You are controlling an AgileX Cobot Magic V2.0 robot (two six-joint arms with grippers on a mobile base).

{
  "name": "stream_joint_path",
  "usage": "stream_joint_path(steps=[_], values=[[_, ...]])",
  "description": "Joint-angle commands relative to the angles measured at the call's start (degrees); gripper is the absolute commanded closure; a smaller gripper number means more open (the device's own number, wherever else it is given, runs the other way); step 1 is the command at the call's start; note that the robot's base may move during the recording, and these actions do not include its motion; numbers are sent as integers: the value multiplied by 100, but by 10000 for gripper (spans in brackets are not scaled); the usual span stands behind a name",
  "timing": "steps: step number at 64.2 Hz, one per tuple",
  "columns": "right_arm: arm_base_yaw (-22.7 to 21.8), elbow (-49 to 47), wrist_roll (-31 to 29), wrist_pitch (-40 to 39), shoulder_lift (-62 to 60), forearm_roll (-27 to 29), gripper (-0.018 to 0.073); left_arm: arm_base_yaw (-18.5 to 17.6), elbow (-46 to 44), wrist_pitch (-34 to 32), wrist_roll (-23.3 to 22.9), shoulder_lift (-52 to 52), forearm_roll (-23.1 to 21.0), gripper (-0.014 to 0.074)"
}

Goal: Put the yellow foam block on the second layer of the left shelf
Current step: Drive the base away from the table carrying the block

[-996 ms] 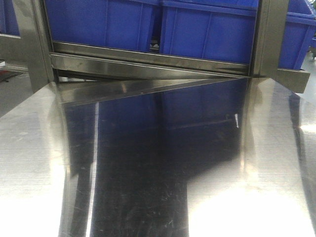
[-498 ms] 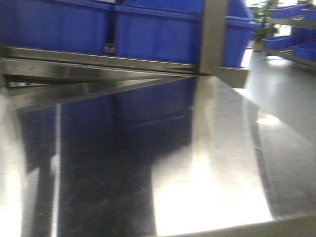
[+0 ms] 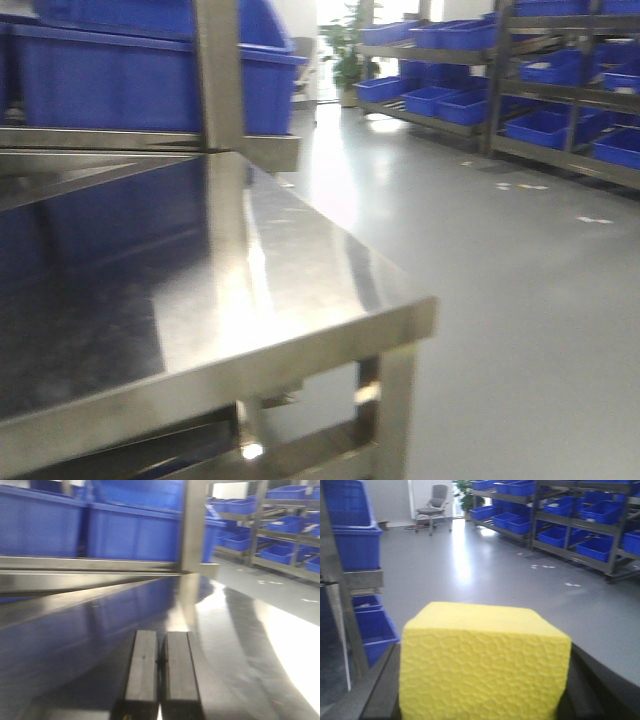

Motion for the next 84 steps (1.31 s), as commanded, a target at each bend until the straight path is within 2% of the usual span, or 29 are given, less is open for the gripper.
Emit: stream_joint_path(steps=[1,84], values=[[-43,-140,-36,-529,-46,-77,282,-24,148,-504,-22,41,-13,460],[-43,-140,-36,-529,-46,-77,282,-24,148,-504,-22,41,-13,460]])
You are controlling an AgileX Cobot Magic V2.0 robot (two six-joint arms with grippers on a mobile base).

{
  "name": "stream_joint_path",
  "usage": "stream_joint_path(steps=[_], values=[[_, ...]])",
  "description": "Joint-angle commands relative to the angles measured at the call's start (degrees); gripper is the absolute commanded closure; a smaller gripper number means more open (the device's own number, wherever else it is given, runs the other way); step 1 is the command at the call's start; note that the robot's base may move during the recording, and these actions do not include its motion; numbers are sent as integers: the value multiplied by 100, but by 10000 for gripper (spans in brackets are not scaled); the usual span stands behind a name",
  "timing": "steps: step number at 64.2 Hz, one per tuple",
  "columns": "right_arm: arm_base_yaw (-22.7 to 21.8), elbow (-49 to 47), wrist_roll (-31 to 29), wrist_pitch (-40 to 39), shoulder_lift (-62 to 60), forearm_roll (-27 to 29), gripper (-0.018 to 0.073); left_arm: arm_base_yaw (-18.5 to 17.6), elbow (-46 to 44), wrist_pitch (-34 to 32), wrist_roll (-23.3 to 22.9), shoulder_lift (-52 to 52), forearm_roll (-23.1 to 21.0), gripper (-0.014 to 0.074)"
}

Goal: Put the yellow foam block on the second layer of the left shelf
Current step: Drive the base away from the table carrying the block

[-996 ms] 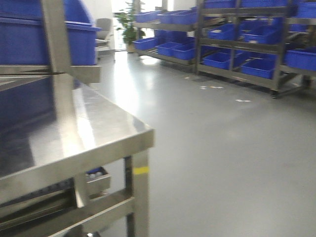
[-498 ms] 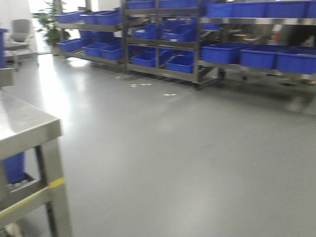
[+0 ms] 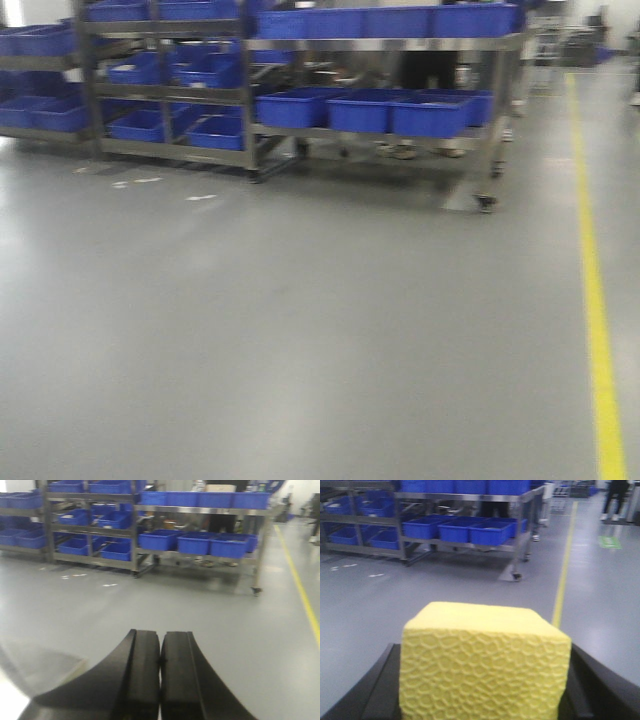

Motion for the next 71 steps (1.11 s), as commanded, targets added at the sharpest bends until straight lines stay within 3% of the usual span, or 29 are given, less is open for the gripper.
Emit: stream_joint_path(steps=[1,71], values=[[-43,-140,-26,-529,-46,-77,282,-24,148,-504,-22,41,-13,460],[-43,-140,-26,-529,-46,-77,282,-24,148,-504,-22,41,-13,460]])
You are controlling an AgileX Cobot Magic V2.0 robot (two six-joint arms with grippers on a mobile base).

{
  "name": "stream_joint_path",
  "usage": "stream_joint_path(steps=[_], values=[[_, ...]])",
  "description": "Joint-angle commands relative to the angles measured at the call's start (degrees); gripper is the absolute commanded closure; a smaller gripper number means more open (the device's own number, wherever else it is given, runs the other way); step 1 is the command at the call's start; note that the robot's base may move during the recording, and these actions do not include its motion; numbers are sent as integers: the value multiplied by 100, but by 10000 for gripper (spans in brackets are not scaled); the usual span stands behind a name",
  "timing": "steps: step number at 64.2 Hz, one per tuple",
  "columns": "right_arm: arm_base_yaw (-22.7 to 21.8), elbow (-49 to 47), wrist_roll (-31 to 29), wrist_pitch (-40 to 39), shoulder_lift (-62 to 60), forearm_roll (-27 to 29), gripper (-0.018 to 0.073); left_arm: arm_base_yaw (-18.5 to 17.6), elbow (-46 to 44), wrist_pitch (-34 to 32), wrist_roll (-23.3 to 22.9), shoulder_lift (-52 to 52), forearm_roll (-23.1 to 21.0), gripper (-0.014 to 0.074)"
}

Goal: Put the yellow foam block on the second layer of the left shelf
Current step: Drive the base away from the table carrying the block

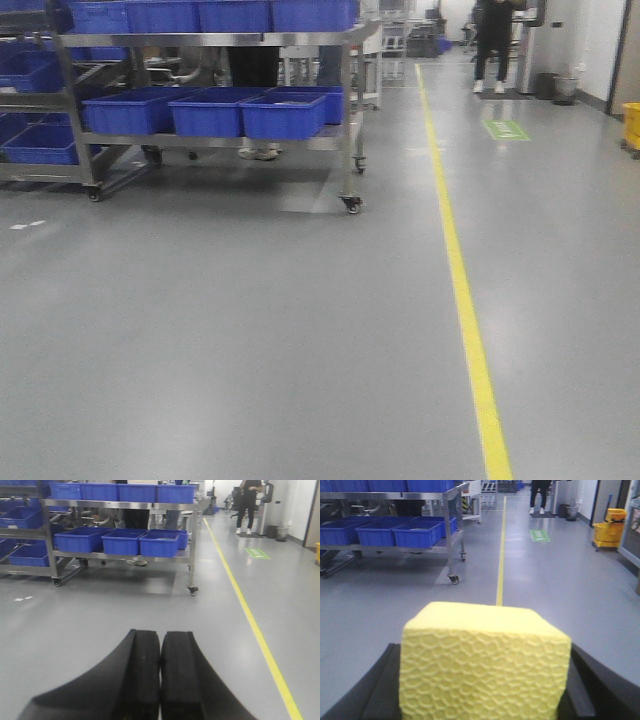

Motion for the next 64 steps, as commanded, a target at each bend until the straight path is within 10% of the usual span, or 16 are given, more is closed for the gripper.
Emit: stream_joint_path(steps=[1,64], values=[[-28,-140,-36,-529,-37,-77,282,-24,148,-504,-22,41,-13,460],[-28,-140,-36,-529,-37,-77,282,-24,148,-504,-22,41,-13,460]])
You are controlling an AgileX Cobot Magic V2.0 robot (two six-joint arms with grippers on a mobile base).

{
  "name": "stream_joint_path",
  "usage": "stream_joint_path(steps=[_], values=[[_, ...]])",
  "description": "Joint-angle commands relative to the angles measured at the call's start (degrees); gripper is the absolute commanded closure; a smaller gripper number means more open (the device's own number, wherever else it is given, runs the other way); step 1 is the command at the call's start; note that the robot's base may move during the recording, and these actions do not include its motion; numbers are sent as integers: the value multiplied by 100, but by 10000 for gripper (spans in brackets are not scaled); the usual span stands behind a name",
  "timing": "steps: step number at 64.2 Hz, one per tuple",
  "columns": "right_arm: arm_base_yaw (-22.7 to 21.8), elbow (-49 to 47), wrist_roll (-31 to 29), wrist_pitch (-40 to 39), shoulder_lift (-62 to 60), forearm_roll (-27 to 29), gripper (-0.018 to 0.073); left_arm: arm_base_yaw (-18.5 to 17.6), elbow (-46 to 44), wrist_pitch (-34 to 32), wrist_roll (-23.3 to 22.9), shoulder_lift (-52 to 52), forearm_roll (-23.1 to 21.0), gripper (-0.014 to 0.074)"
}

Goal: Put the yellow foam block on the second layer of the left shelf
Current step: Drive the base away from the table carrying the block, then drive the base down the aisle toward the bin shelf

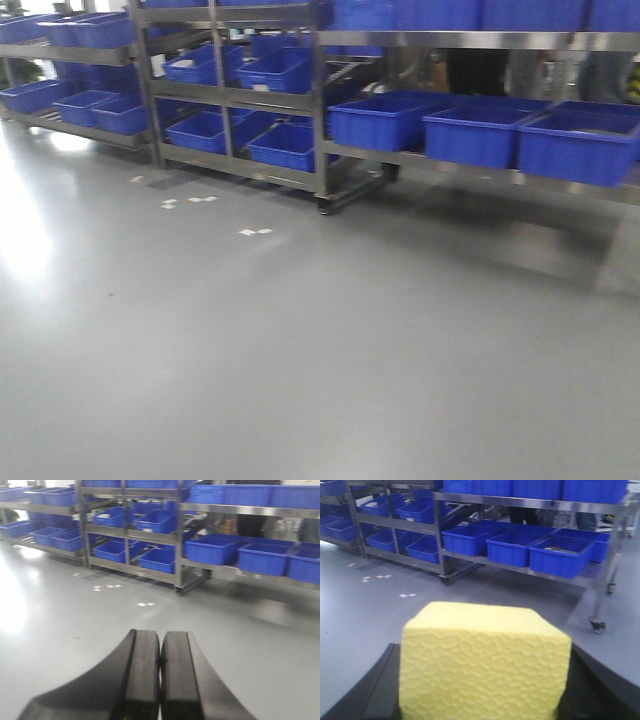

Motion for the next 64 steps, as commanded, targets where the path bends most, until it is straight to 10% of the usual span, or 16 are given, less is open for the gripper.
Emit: stream_joint_path(steps=[1,64], values=[[-28,-140,-36,-529,-37,-77,282,-24,148,-504,-22,41,-13,460],[60,-110,-36,-535,-37,-150,282,50,148,-504,-22,41,-13,460]])
